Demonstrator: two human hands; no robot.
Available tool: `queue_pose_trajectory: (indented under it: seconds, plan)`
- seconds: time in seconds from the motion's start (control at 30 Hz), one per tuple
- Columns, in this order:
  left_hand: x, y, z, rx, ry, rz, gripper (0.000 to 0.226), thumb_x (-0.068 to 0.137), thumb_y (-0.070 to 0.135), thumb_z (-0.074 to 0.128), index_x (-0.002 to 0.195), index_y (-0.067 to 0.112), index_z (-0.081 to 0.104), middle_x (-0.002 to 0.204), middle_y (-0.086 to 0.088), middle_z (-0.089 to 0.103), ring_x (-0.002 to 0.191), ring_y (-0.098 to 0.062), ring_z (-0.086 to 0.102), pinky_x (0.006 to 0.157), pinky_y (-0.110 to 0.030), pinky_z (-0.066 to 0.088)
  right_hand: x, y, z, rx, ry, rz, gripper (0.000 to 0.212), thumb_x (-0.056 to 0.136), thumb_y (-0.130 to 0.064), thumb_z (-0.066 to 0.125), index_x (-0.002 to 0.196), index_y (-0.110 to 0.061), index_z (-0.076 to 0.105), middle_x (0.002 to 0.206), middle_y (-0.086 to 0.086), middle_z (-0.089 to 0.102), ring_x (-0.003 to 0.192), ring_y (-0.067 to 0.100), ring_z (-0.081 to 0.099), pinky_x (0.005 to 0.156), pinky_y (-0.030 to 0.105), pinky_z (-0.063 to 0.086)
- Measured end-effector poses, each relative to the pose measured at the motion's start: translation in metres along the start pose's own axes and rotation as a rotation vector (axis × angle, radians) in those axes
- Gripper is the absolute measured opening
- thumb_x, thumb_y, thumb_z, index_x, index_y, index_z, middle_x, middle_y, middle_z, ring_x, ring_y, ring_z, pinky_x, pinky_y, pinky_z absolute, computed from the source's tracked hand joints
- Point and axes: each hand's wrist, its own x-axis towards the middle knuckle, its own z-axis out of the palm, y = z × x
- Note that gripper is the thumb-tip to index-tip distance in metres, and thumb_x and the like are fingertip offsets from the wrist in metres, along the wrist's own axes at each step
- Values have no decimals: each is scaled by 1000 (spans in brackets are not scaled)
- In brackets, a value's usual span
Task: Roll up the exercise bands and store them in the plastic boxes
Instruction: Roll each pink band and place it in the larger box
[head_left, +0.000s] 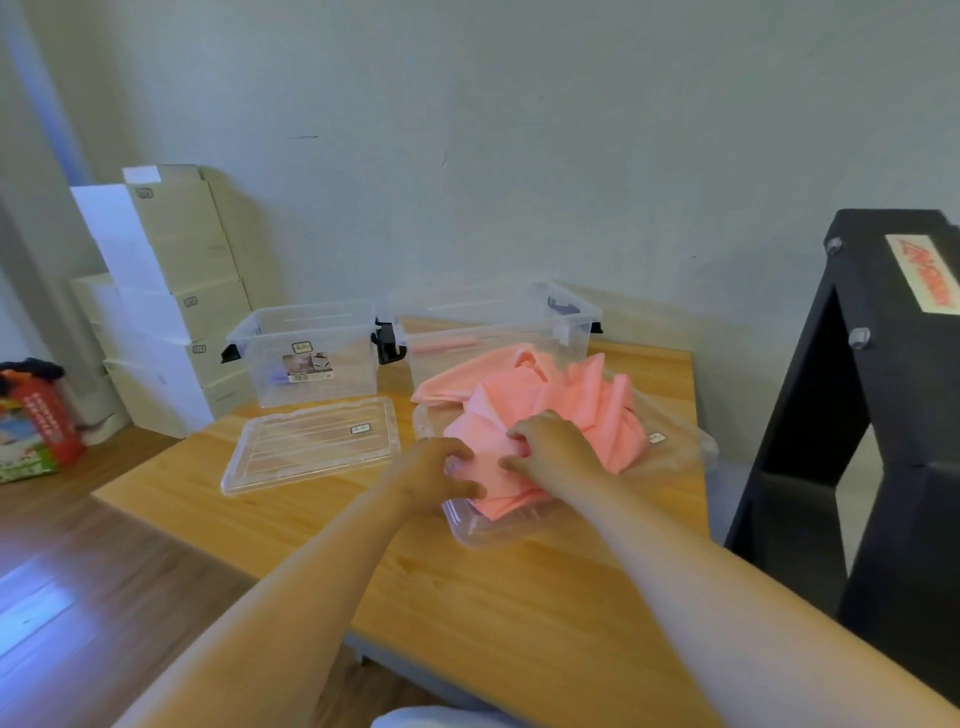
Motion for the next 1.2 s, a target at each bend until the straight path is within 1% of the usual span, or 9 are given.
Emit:
queue_pose_trajectory:
  seconds: [0.13, 0.27, 0.4, 0.5, 0.63, 0.77, 0.9, 1.03, 1.2]
  plan:
    - [-3, -6, 10, -35, 107, 42, 27, 74, 28, 83, 99, 22, 73, 116, -4, 66, 111, -21, 57, 93, -33, 45, -2, -3, 10, 103, 56, 83, 27, 84, -21, 65, 110, -22, 67, 109, 10, 59, 100, 30, 56, 89, 33, 44]
    - [-6, 1, 8, -120, 172, 74, 2, 83, 15, 74, 84, 15, 73, 96, 0, 70, 99, -20, 62, 89, -36, 48, -2, -4, 6, 217, 99, 88, 30, 84, -12, 63, 112, -20, 66, 105, 8, 58, 99, 26, 57, 85, 32, 44]
    - [-4, 21, -24, -224, 298, 152, 13, 83, 10, 74, 73, 17, 68, 84, 1, 70, 83, -15, 63, 74, -22, 46, 9, -15, -25, 287, 207, 53, 31, 85, -6, 61, 114, -14, 66, 105, 7, 65, 102, 22, 56, 81, 28, 39]
    - [-1, 38, -58, -309, 375, 192, 27, 81, 8, 75, 66, 28, 65, 74, 8, 70, 77, -13, 65, 76, -27, 50, 18, -29, -58, 373, 320, 16, 23, 83, -4, 62, 103, -12, 69, 98, 6, 68, 99, 21, 59, 85, 29, 43]
    - [-8, 68, -104, -433, 454, 237, 27, 79, 3, 74, 66, 25, 67, 71, 6, 70, 69, -7, 66, 72, -24, 51, 22, -47, -109, 418, 441, -36, 14, 82, -6, 65, 93, -11, 71, 94, 3, 71, 91, 17, 62, 77, 21, 40]
    - [-24, 100, -146, -417, 485, 295, 21, 80, 5, 73, 68, 21, 68, 75, -2, 72, 68, -10, 64, 71, -23, 50, 15, -63, -160, 397, 544, -97, 9, 82, -10, 67, 88, -11, 73, 90, 1, 72, 90, 17, 62, 80, 25, 43]
    - [-44, 130, -181, -400, 513, 358, 21, 84, 4, 70, 70, 19, 66, 71, 1, 69, 63, -8, 64, 65, -22, 53, 5, -77, -207, 313, 604, -152, 9, 84, -14, 65, 88, -14, 73, 90, 0, 71, 90, 15, 60, 74, 21, 37]
    - [-59, 152, -203, -419, 529, 399, 20, 85, 0, 67, 72, 14, 65, 71, -2, 69, 57, -3, 64, 60, -17, 52, -5, -86, -238, 250, 642, -190, 9, 87, -17, 64, 91, -15, 72, 93, 0, 70, 91, 14, 59, 76, 22, 39]
    - [-70, 159, -201, -430, 467, 371, 11, 89, 7, 67, 78, 10, 67, 73, -4, 70, 68, -14, 68, 64, -23, 56, -20, -85, -245, 269, 629, -196, 18, 87, -17, 65, 104, -13, 71, 100, 0, 71, 95, 14, 60, 85, 25, 46]
